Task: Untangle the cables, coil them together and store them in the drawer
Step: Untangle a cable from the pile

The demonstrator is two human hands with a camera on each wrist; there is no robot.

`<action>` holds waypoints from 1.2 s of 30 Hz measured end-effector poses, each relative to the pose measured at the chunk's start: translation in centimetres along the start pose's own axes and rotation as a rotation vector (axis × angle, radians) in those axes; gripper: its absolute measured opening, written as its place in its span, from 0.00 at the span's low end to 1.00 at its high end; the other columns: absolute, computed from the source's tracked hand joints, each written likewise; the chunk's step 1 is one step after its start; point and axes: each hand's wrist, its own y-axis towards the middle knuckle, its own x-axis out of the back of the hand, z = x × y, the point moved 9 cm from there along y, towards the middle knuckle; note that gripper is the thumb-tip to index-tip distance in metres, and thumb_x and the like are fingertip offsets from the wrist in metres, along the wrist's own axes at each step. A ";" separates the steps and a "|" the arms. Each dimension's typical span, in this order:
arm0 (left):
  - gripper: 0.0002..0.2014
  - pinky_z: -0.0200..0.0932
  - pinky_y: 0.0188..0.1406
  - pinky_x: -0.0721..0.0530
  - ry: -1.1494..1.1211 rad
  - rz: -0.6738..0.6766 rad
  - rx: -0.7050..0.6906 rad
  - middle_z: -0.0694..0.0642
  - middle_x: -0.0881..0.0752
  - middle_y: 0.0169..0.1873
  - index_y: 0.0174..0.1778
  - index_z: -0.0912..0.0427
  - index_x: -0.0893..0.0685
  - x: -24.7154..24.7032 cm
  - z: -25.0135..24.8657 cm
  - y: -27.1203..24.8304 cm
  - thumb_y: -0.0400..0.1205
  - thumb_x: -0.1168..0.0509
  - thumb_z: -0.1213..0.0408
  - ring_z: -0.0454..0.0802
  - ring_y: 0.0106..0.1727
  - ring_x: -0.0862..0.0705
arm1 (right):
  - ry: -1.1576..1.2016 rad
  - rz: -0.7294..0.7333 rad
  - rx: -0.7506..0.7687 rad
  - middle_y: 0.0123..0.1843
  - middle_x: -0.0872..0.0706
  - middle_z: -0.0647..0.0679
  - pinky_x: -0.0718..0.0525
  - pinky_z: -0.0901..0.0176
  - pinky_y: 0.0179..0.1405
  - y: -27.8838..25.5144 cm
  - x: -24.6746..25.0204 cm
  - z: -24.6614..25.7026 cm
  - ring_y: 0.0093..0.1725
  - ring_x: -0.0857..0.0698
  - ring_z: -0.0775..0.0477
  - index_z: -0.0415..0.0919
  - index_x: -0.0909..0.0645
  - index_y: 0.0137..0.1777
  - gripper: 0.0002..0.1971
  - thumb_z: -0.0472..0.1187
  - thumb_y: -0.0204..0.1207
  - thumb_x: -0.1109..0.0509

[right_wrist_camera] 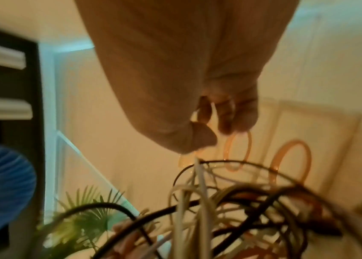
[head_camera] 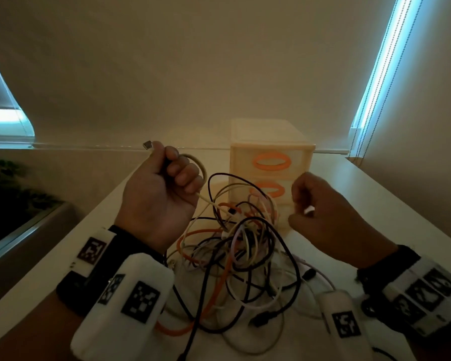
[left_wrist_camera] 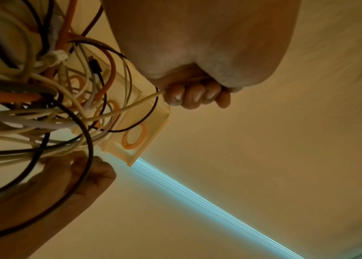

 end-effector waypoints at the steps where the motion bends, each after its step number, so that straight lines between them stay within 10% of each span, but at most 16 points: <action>1: 0.21 0.38 0.26 0.33 0.001 -0.015 -0.006 0.48 0.34 0.29 0.36 0.55 0.24 0.3 0.0 0.1 0.92 0.48 0.50 0.44 0.28 0.35 | -0.123 0.091 -0.032 0.36 0.18 0.48 0.15 0.53 0.37 -0.1 -0.5 -0.4 0.33 0.19 0.53 0.48 0.23 0.41 0.10 0.37 0.74 0.24; 5: 0.21 0.38 0.27 0.32 -0.004 -0.048 -0.008 0.49 0.33 0.29 0.36 0.56 0.24 0.9 0.2 0.2 0.92 0.49 0.51 0.44 0.28 0.34 | 0.124 0.606 -0.235 0.32 0.09 0.45 0.14 0.58 0.34 -2.6 -5.1 -0.5 0.27 0.14 0.53 0.44 0.10 0.39 0.08 0.39 0.80 0.26; 14: 0.21 0.38 0.26 0.32 -0.031 -0.054 0.011 0.49 0.33 0.28 0.36 0.56 0.24 1.4 0.2 0.3 0.92 0.49 0.52 0.44 0.28 0.34 | 1.161 0.308 -0.394 0.46 0.08 0.36 0.10 0.60 0.38 -1.9 -6.4 0.2 0.40 0.09 0.46 0.35 0.07 0.49 0.12 0.32 0.69 0.29; 18: 0.20 0.38 0.26 0.33 -0.059 -0.053 0.011 0.48 0.33 0.28 0.36 0.56 0.24 1.4 -0.1 0.3 0.92 0.48 0.52 0.44 0.27 0.34 | 1.396 0.144 -0.339 0.47 0.07 0.35 0.08 0.57 0.38 -1.2 -6.0 -0.2 0.41 0.06 0.43 0.35 0.07 0.48 0.24 0.42 0.50 0.11; 21: 0.20 0.37 0.26 0.32 -0.068 -0.043 0.022 0.48 0.33 0.28 0.36 0.56 0.24 1.2 0.1 0.2 0.92 0.47 0.52 0.44 0.27 0.35 | 1.474 0.099 -0.315 0.53 0.08 0.33 0.08 0.54 0.42 -0.9 -6.1 -0.6 0.48 0.06 0.40 0.34 0.08 0.55 0.39 0.45 0.40 0.05; 28: 0.21 0.37 0.26 0.32 -0.058 -0.023 0.021 0.49 0.33 0.28 0.36 0.56 0.24 0.8 0.4 0.0 0.92 0.48 0.52 0.44 0.27 0.34 | 1.367 0.108 -0.279 0.45 0.07 0.35 0.08 0.57 0.35 -0.8 -5.9 -0.4 0.39 0.06 0.43 0.40 0.06 0.45 0.37 0.48 0.29 0.04; 36: 0.21 0.37 0.26 0.33 -0.050 -0.001 0.045 0.48 0.34 0.28 0.35 0.57 0.24 0.7 0.7 -0.2 0.92 0.47 0.52 0.44 0.27 0.35 | 1.220 0.034 -0.060 0.50 0.10 0.37 0.09 0.54 0.41 -0.5 -5.1 0.7 0.44 0.09 0.41 0.43 0.13 0.49 0.23 0.51 0.57 0.11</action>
